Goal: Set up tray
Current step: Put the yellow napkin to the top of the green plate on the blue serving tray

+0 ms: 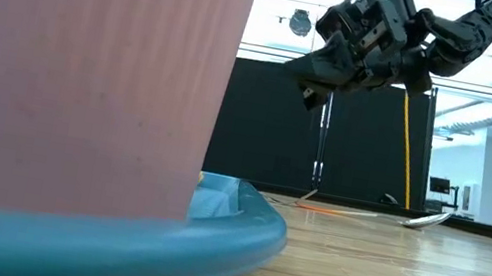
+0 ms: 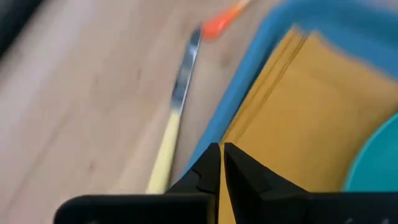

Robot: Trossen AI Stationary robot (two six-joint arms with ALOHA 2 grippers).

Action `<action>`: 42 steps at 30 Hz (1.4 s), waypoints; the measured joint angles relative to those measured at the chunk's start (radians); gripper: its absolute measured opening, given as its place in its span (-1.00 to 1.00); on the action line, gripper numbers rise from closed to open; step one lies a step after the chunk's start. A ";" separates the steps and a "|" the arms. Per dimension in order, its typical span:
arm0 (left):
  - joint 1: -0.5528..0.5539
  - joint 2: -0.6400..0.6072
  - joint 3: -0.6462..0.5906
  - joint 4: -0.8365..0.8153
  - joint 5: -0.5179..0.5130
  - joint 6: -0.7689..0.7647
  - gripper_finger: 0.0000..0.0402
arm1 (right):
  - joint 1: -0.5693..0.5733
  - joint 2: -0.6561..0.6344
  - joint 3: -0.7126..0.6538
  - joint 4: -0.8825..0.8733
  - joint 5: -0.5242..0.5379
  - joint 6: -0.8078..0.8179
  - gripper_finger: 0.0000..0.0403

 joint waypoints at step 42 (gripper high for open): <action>-0.200 -0.099 0.002 0.236 -0.258 0.150 -0.89 | 0.003 0.517 0.531 -0.478 -0.137 -0.118 -1.00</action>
